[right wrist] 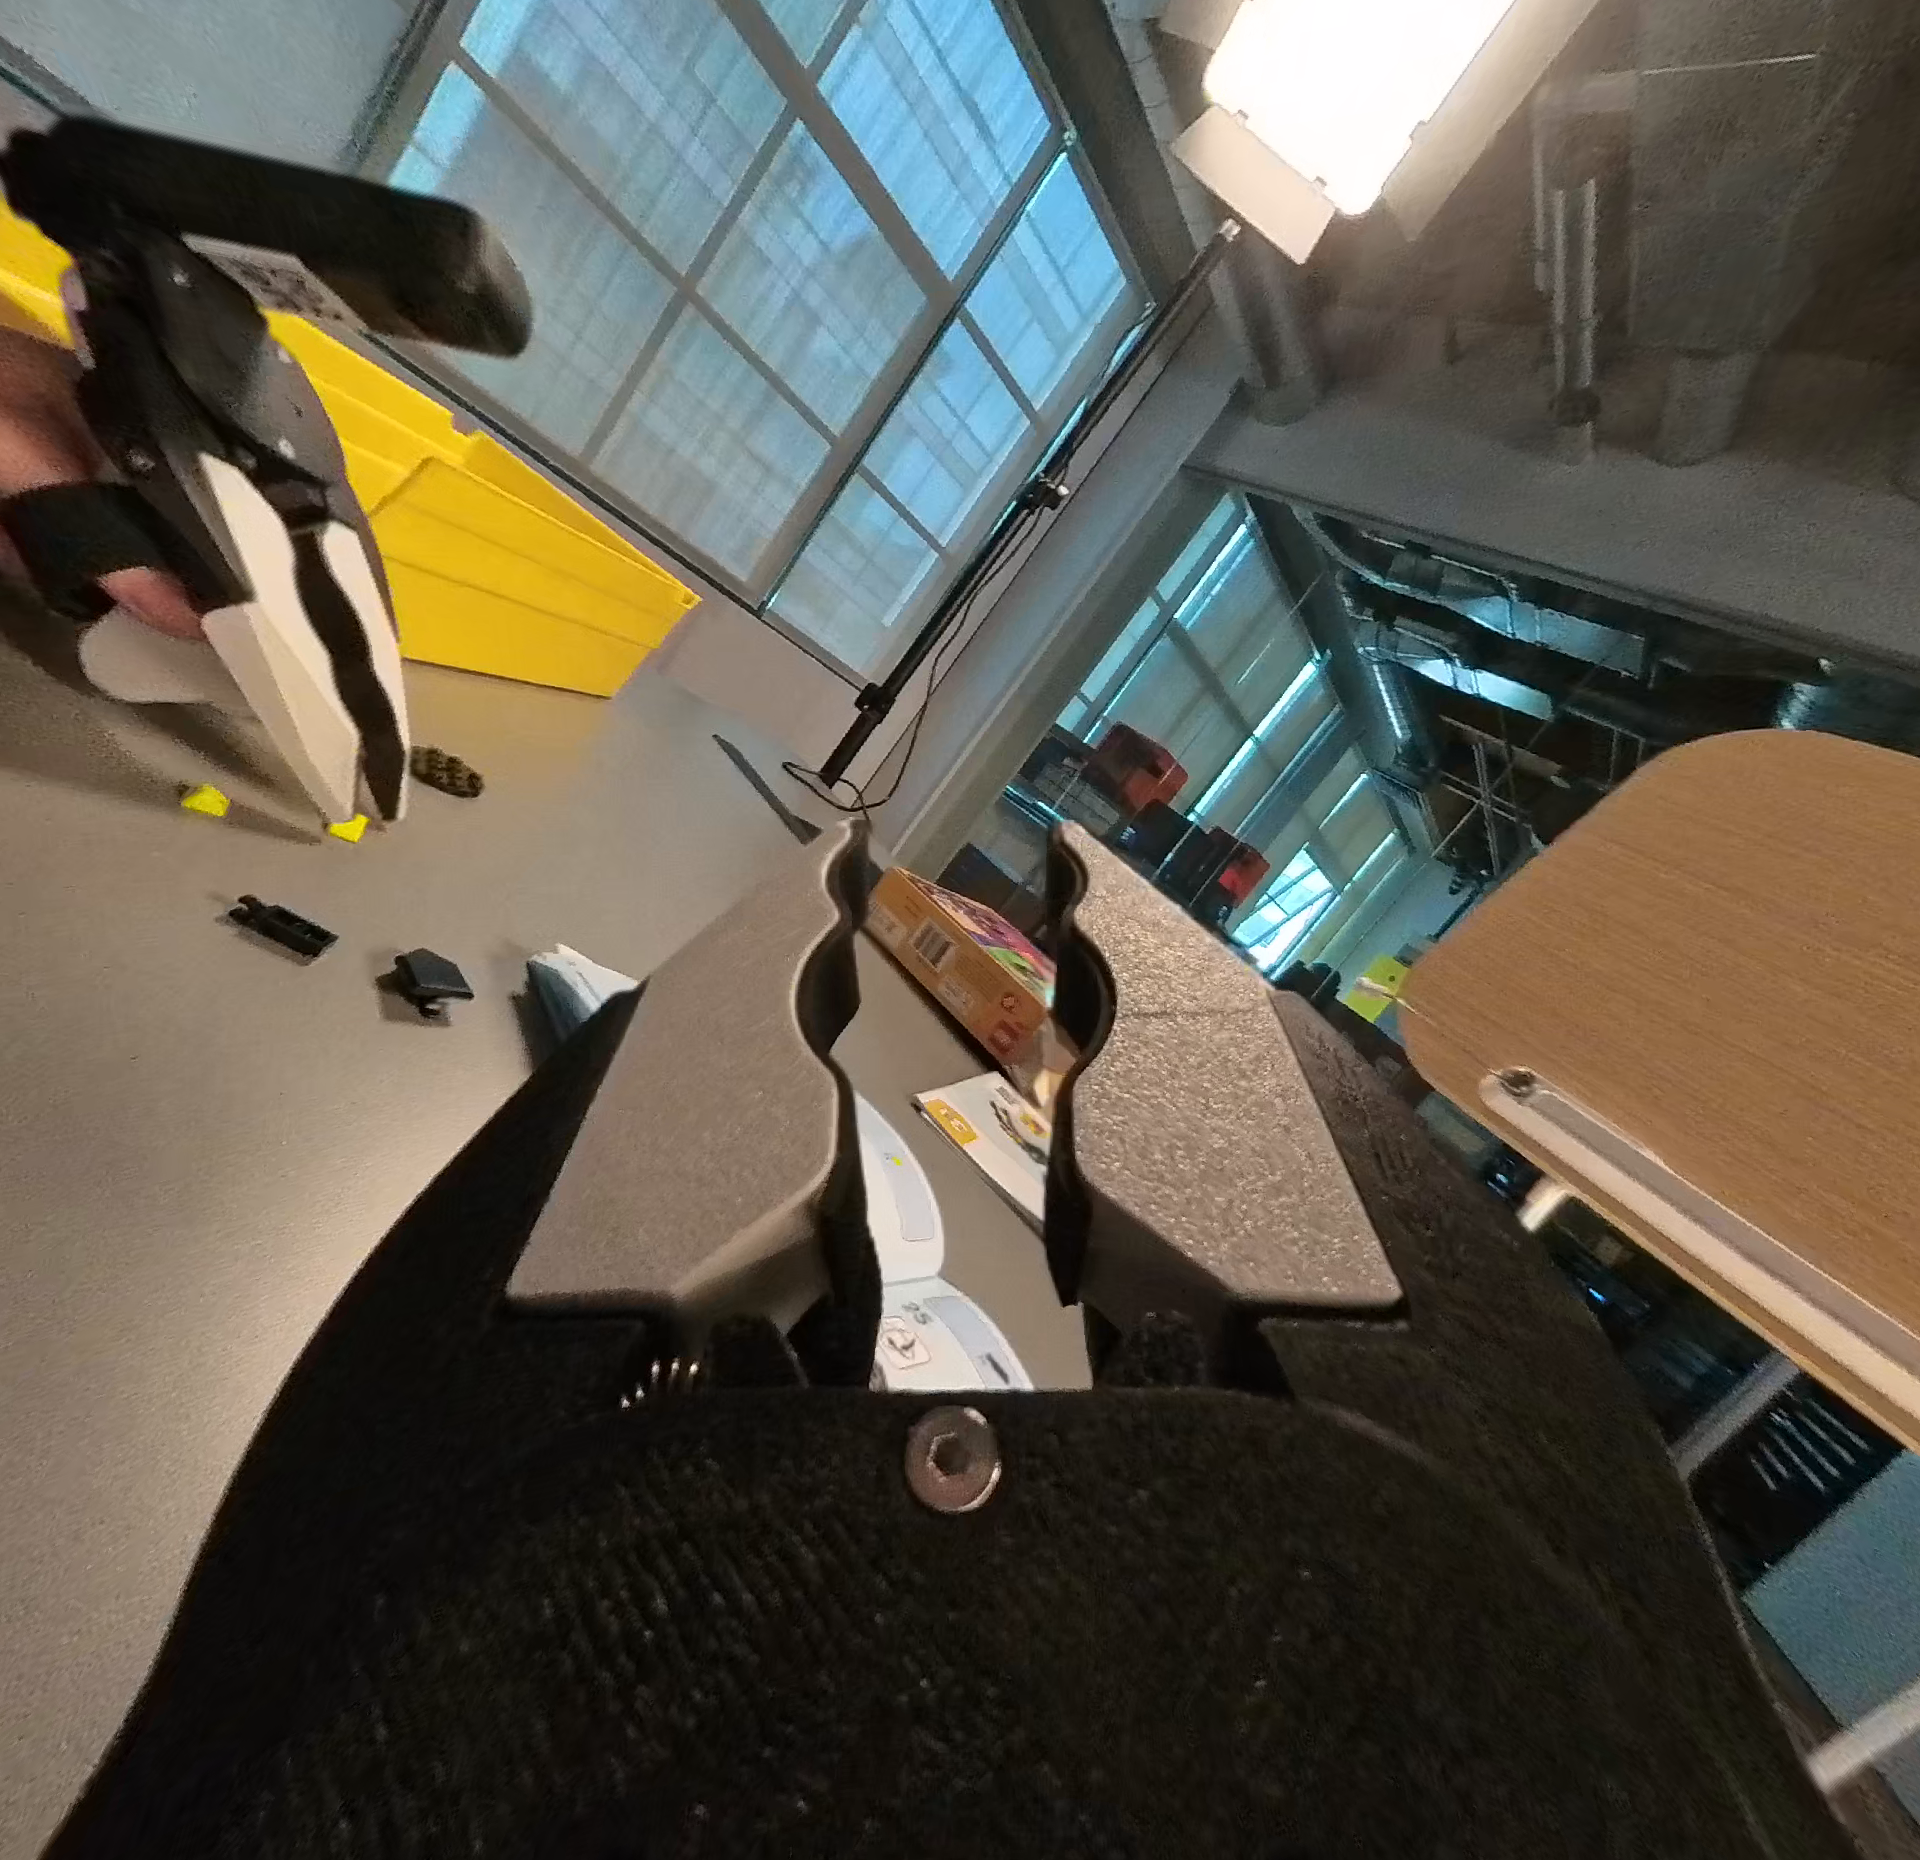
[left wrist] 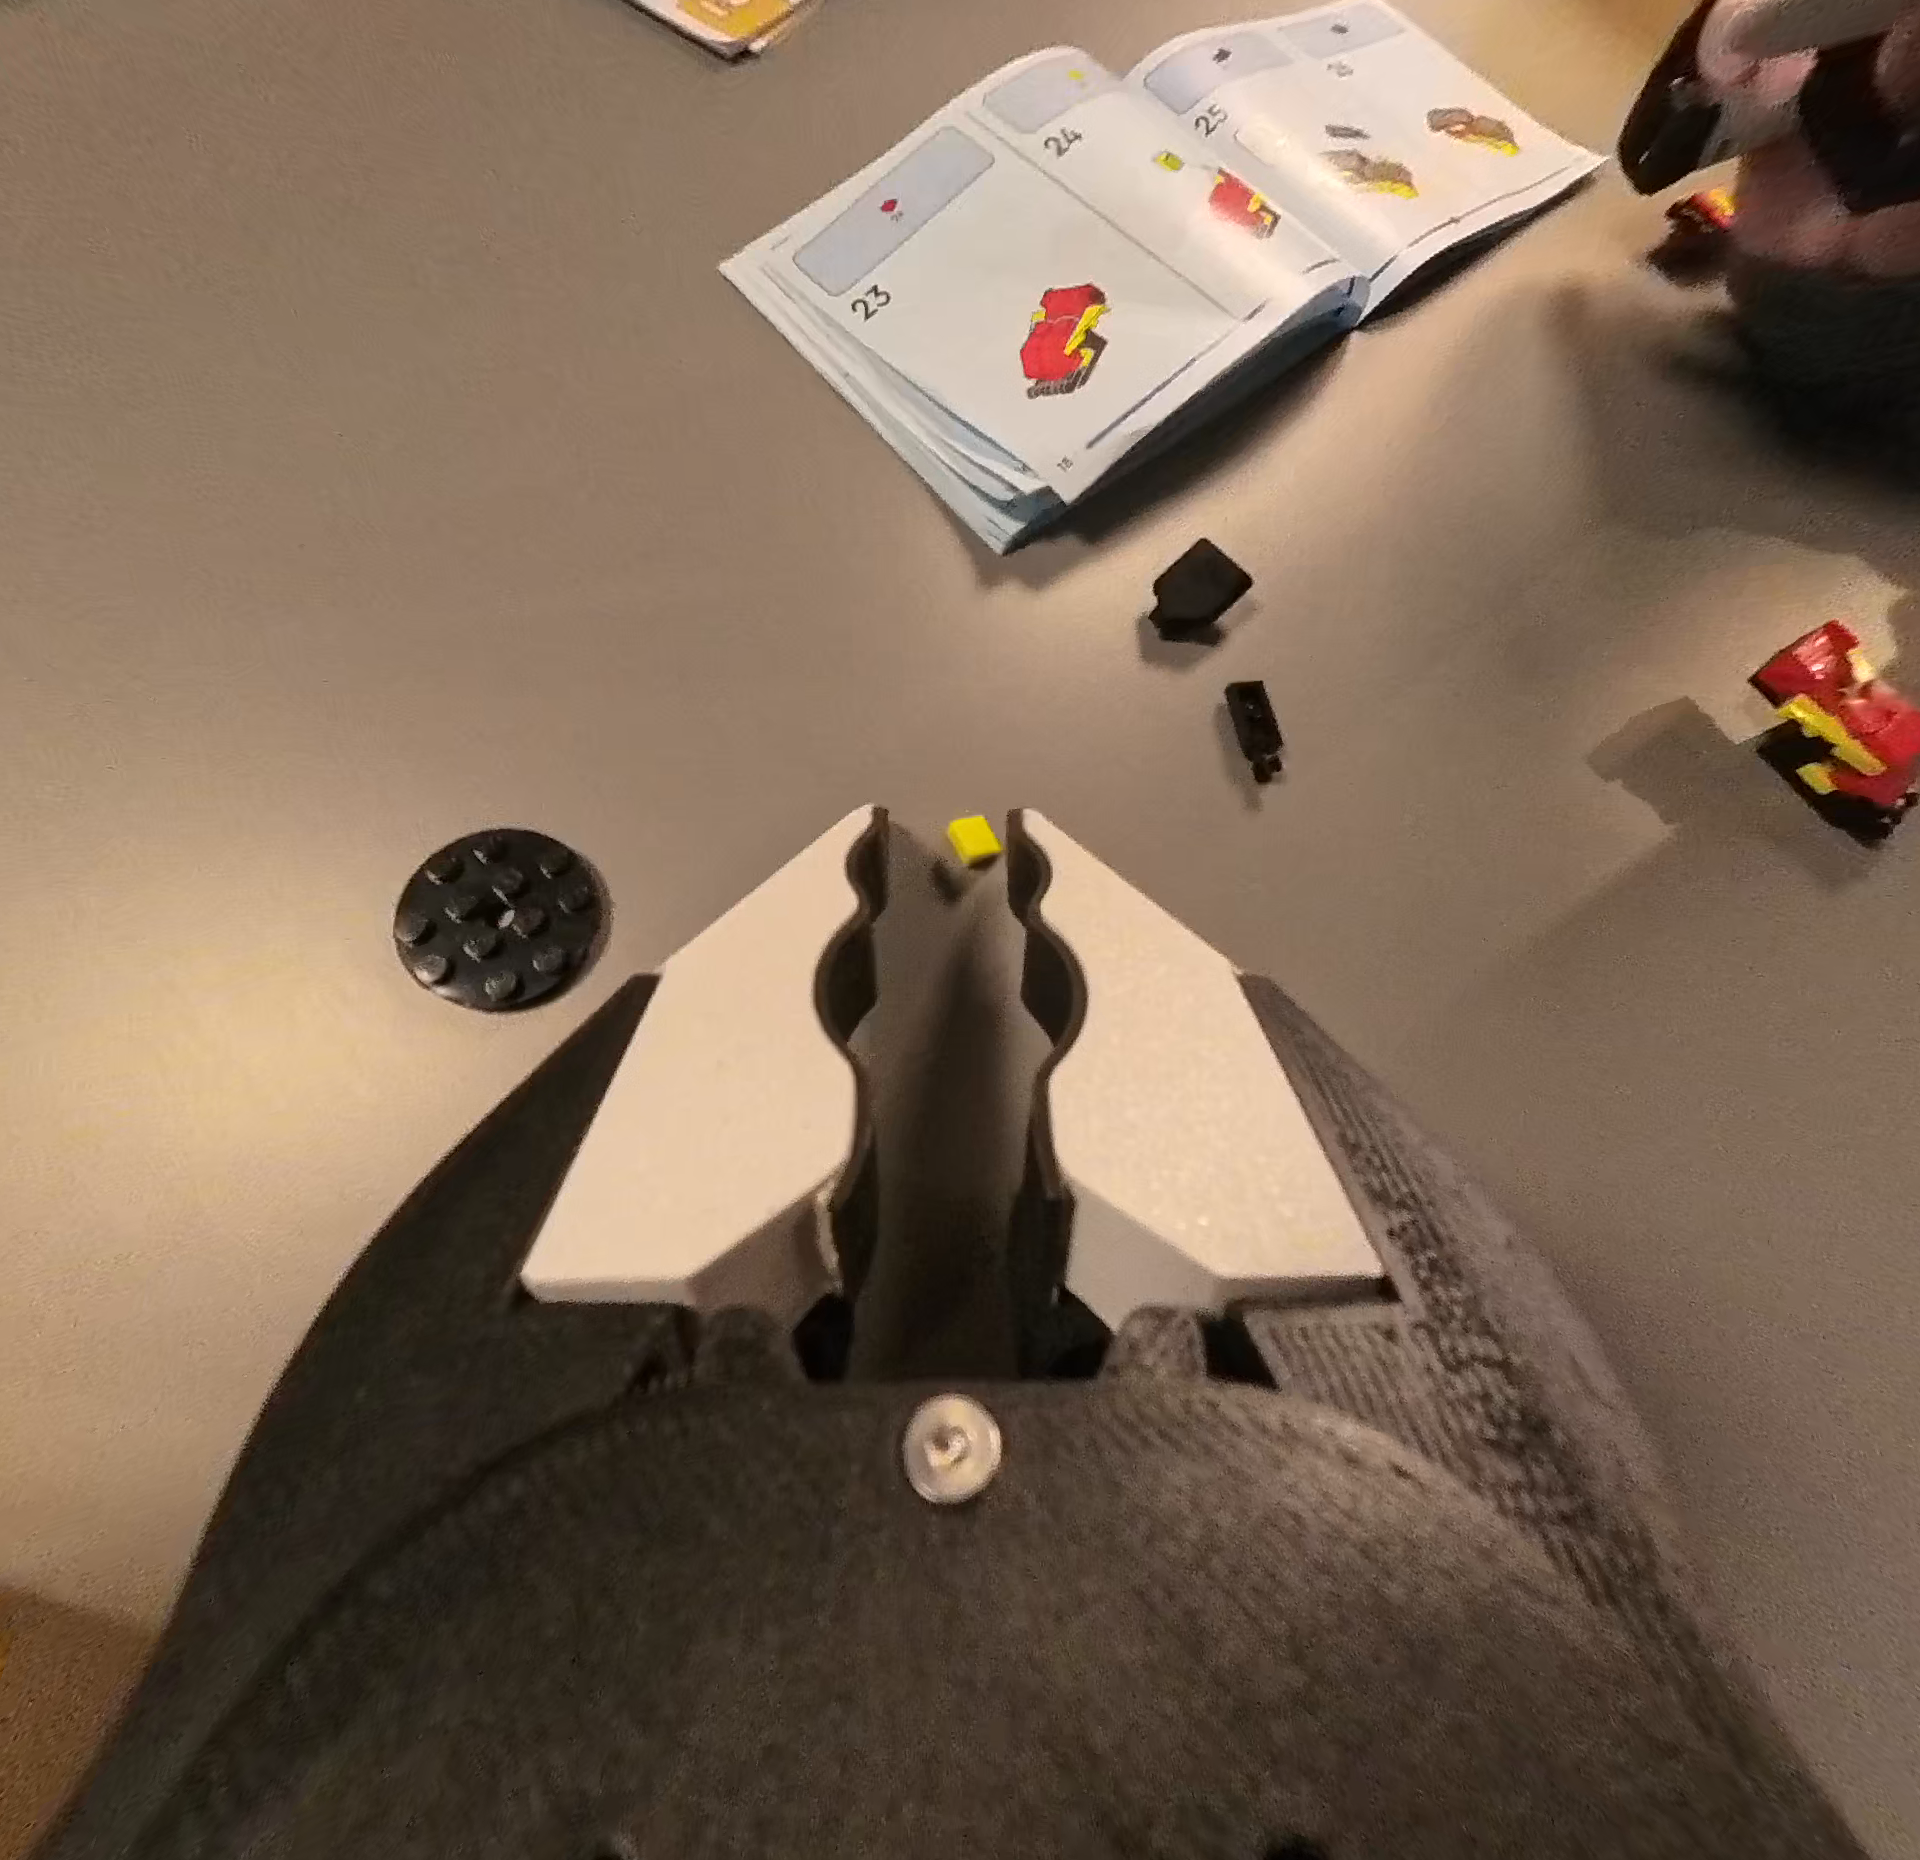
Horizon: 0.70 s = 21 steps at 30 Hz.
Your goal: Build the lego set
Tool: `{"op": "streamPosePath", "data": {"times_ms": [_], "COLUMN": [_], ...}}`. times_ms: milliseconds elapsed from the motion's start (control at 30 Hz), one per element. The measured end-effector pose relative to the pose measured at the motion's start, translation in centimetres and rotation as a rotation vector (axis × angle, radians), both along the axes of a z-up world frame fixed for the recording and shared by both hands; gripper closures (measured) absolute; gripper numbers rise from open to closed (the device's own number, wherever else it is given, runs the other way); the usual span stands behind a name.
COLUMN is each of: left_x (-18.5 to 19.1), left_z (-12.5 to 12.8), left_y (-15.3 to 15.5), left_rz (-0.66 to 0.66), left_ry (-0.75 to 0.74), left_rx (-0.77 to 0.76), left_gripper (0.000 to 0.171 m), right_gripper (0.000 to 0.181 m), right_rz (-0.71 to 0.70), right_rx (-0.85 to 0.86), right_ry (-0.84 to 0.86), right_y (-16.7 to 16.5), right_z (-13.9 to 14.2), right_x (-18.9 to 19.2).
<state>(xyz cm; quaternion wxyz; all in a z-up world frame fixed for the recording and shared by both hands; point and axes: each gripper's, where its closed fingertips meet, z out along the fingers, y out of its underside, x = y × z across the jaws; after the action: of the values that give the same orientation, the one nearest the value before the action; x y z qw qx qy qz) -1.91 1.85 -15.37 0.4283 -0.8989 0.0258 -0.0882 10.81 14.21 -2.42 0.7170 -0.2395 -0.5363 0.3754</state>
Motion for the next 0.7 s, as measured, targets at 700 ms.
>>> {"op": "streamPosePath", "data": {"times_ms": [700], "left_x": [1.0], "left_z": [-0.5], "left_y": [-0.2], "left_rz": [-0.075], "left_ry": [0.148], "left_rx": [-0.005], "left_gripper": [0.164], "right_gripper": [0.149], "right_rz": [0.01], "right_rx": [-0.017], "right_ry": [-0.006], "right_y": [-0.1], "right_z": [-0.1], "right_x": [-0.2]}}
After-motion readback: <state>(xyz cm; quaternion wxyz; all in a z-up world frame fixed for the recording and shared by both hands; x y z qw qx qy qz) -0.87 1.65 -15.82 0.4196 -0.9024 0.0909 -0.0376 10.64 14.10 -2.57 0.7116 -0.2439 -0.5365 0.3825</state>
